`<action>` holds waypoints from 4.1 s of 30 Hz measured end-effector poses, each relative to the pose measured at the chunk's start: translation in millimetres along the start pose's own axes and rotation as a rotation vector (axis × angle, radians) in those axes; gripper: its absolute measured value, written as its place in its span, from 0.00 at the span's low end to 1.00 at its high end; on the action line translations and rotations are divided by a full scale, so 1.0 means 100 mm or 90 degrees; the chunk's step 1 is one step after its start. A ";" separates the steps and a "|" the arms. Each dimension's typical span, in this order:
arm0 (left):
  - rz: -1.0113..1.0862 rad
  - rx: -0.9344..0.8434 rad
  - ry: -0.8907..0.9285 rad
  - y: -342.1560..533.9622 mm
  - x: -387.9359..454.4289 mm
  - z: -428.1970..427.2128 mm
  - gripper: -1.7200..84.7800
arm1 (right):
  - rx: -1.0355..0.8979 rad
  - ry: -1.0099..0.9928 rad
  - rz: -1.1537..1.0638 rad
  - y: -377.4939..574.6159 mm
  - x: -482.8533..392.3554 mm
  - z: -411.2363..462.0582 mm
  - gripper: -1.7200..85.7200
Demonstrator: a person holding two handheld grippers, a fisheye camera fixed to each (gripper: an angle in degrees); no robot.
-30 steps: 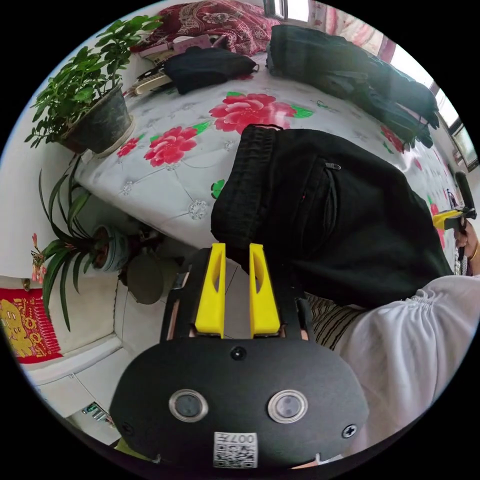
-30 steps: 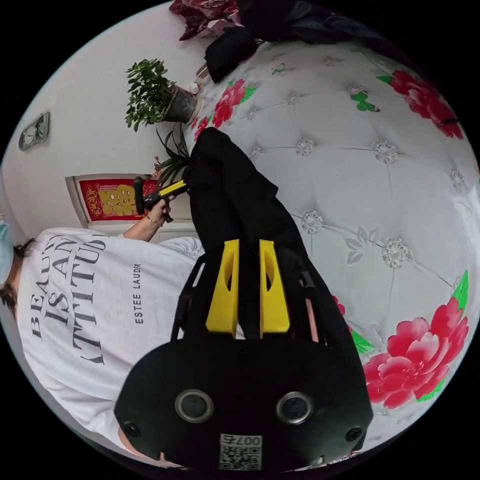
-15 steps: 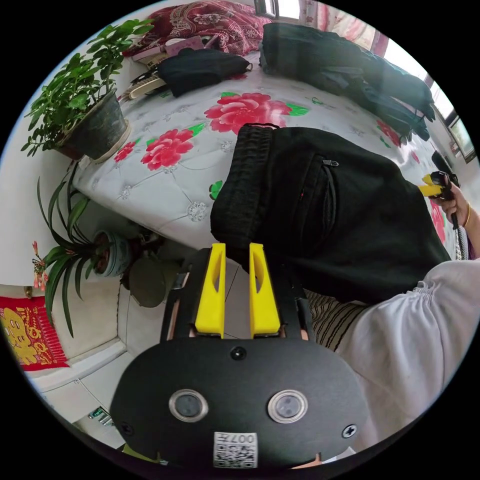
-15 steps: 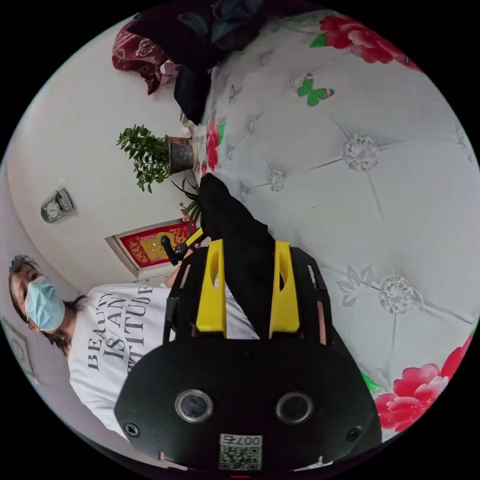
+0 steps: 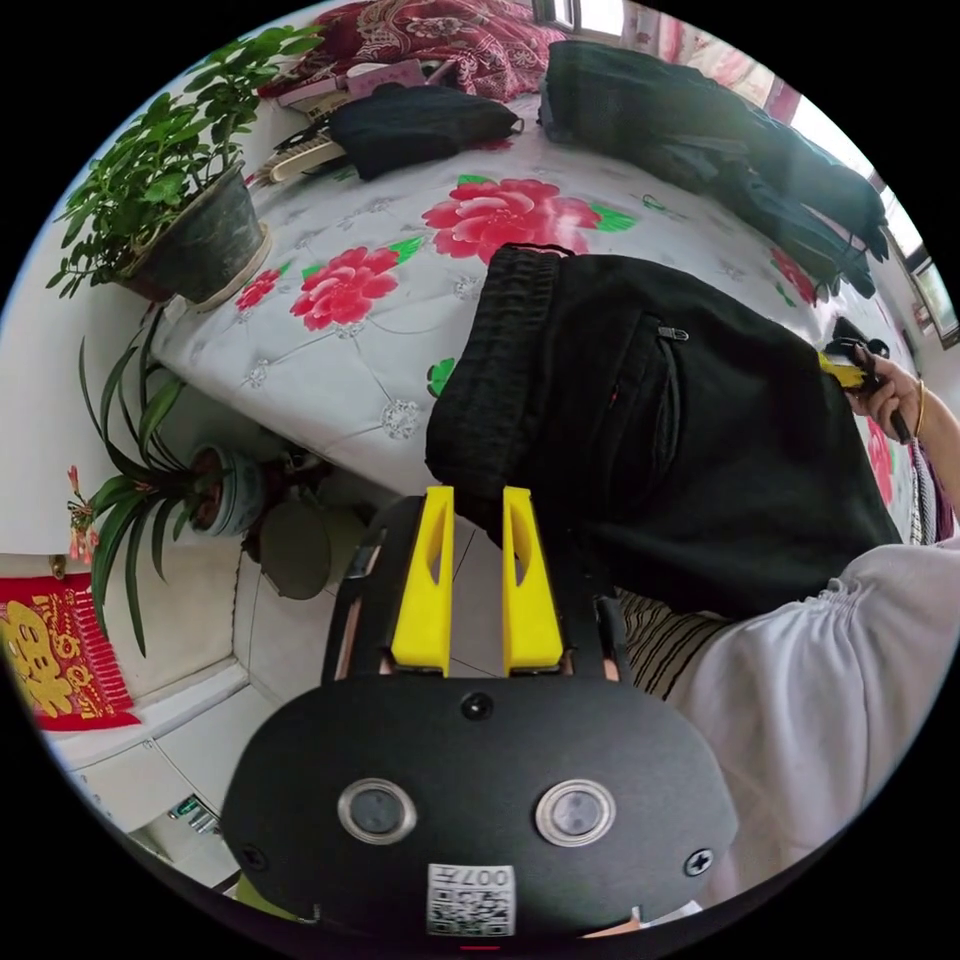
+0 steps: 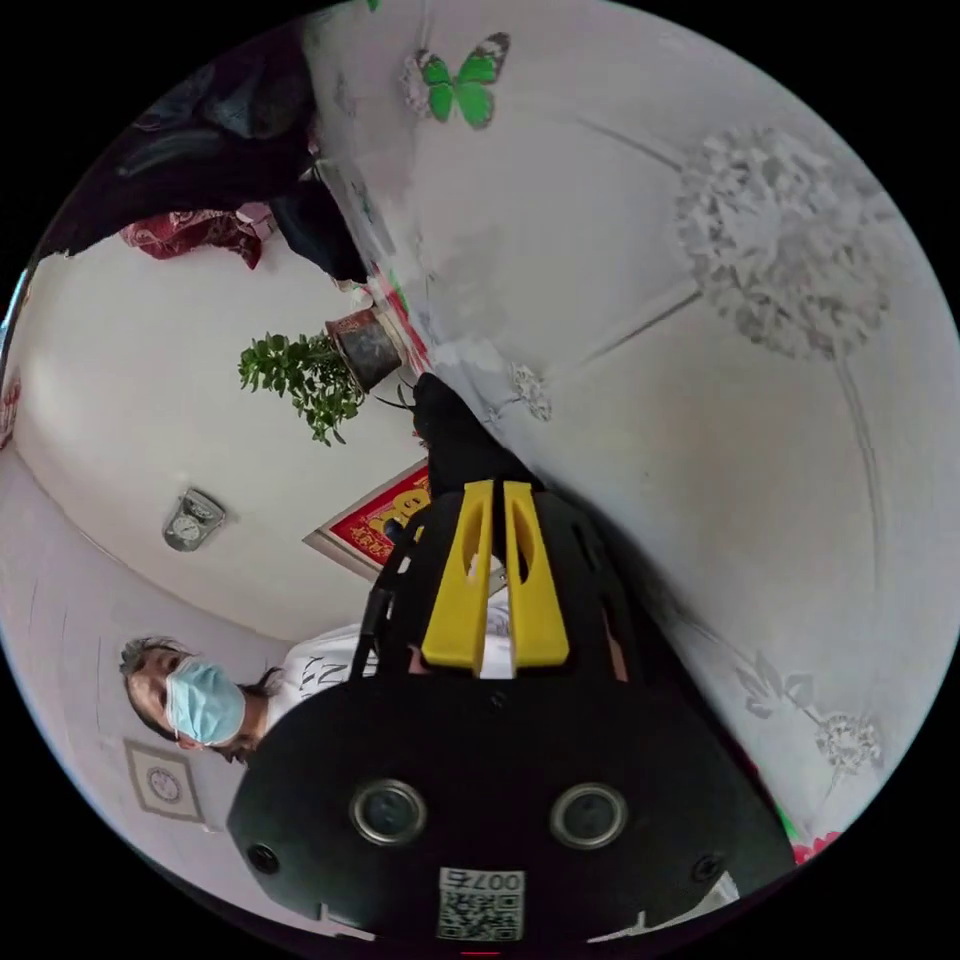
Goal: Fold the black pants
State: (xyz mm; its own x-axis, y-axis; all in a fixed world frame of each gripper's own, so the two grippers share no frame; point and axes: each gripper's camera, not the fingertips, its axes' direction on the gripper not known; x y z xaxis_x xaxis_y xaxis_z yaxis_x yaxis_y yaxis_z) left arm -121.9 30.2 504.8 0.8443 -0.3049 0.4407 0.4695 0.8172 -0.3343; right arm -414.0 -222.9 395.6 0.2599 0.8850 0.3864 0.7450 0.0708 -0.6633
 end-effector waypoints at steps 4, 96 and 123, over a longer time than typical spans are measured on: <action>-0.019 0.007 0.005 -0.09 -0.05 0.03 0.11 | 0.128 0.037 -0.030 0.16 -0.17 -0.46 0.02; 0.618 0.411 0.266 0.90 2.75 -1.99 0.11 | 1.022 0.285 0.082 8.28 2.71 0.39 0.03; 0.579 0.087 0.229 0.43 3.89 -1.11 0.14 | 1.076 0.184 0.273 8.39 3.58 -0.70 0.10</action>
State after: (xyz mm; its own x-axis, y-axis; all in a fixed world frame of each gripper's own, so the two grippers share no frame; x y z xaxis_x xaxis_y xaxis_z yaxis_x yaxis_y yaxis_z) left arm 255.1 -107.9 569.3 0.9073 0.3561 -0.2239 -0.4127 0.8561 -0.3110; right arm 347.1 121.5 22.5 0.4776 0.8785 -0.0104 -0.7404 0.3962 -0.5430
